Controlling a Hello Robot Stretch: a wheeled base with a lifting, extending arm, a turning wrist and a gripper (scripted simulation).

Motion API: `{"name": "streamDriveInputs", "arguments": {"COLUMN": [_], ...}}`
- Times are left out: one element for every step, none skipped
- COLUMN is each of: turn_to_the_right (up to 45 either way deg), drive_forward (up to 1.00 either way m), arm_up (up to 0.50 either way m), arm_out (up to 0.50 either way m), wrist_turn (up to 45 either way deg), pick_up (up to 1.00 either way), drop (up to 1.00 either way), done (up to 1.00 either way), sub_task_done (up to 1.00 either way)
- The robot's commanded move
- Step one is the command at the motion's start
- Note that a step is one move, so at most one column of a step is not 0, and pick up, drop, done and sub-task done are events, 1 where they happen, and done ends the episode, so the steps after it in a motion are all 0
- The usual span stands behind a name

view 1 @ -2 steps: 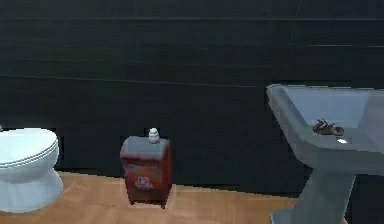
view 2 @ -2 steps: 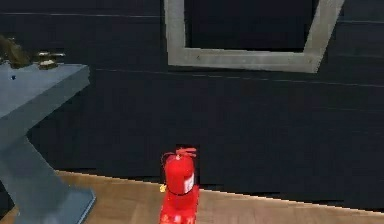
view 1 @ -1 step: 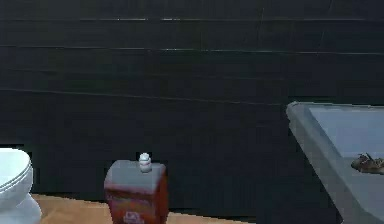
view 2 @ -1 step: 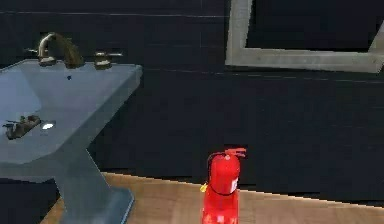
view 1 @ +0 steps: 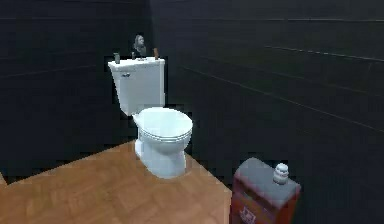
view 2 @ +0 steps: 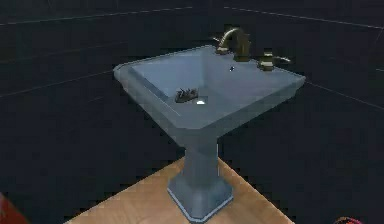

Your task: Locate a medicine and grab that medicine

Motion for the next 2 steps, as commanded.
{"name": "streamDriveInputs", "arguments": {"turn_to_the_right": [-45.0, -15.0], "drive_forward": [0.00, 0.00], "arm_up": [0.00, 0.00], "arm_out": [0.00, 0.00], "wrist_turn": [0.0, 0.0], "pick_up": [0.00, 0.00], "drop": [0.00, 0.00], "done": [0.00, 0.00], "sub_task_done": [0.00, 0.00]}}
